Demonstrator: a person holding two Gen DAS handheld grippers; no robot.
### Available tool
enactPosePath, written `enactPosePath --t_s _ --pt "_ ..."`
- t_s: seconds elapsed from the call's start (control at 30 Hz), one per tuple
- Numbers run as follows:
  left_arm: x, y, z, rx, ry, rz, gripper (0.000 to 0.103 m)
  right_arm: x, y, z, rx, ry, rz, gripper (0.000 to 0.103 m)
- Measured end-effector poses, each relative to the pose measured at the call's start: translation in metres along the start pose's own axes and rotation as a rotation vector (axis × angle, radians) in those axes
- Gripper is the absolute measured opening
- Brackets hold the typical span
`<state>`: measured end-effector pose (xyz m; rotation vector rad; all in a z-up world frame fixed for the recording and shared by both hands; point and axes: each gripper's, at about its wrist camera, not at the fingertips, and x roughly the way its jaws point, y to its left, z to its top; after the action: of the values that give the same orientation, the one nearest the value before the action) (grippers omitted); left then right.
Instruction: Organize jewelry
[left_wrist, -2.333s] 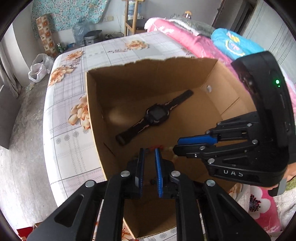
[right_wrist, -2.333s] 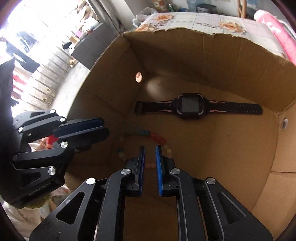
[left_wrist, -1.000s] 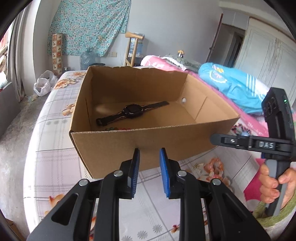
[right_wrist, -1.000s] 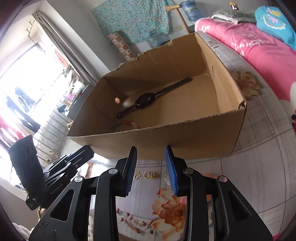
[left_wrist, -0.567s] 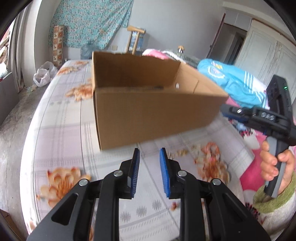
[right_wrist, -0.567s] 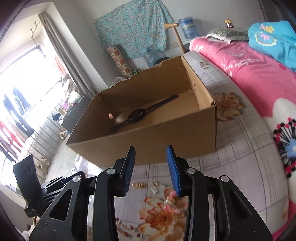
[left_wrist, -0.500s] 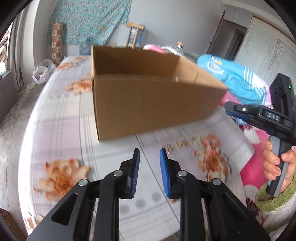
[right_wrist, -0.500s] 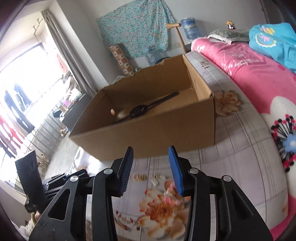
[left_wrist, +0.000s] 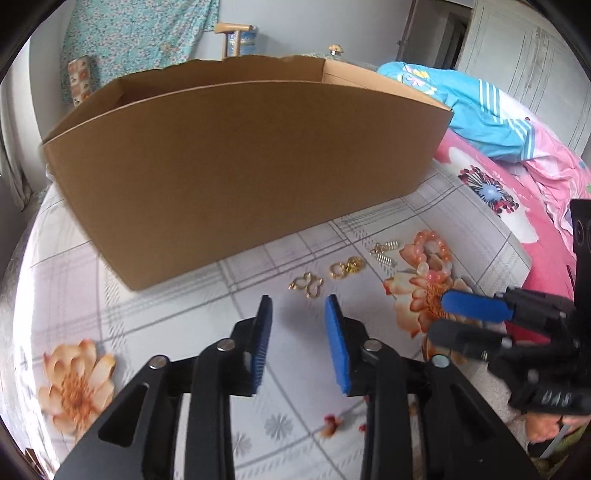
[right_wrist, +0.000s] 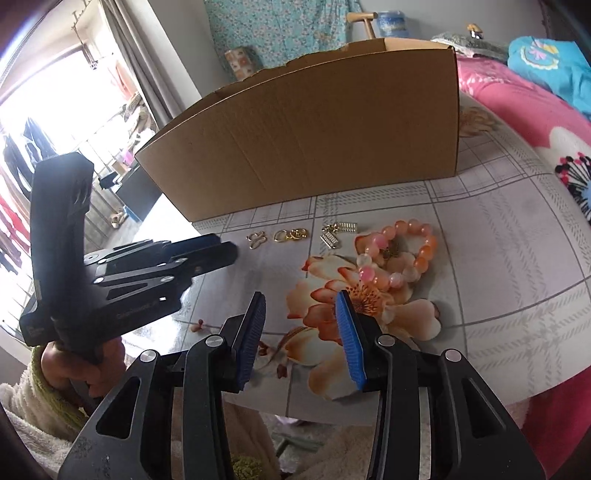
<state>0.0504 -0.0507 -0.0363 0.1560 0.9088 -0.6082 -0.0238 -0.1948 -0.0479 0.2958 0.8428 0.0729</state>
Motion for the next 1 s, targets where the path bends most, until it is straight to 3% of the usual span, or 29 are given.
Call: enactPosePath --t_s 0.23,0.53,0.7,0.83,1.0 --pt "0.016 -0.005 0.015 -0.012 0.024 0.027 0.032 0.009 0.008 -0.005 -0.014 -0.007 -0.003 0.038" --pt "0.024 -0.024 0.017 0.042 0.033 0.155 0.032 0.006 0.0 -0.011 -0.013 -0.027 0.011 0.036" --pt "0.024 -0.025 0.016 0.036 0.031 0.161 0.019 0.0 -0.004 -0.013 -0.002 -0.036 0.018 0.036" --pt "0.023 -0.023 0.015 0.038 0.029 0.156 0.019 -0.002 -0.009 -0.013 0.008 -0.042 0.021 0.036" --pt "0.02 -0.017 0.015 0.015 0.025 0.124 0.007 -0.003 -0.01 -0.012 0.014 -0.044 0.019 0.036"
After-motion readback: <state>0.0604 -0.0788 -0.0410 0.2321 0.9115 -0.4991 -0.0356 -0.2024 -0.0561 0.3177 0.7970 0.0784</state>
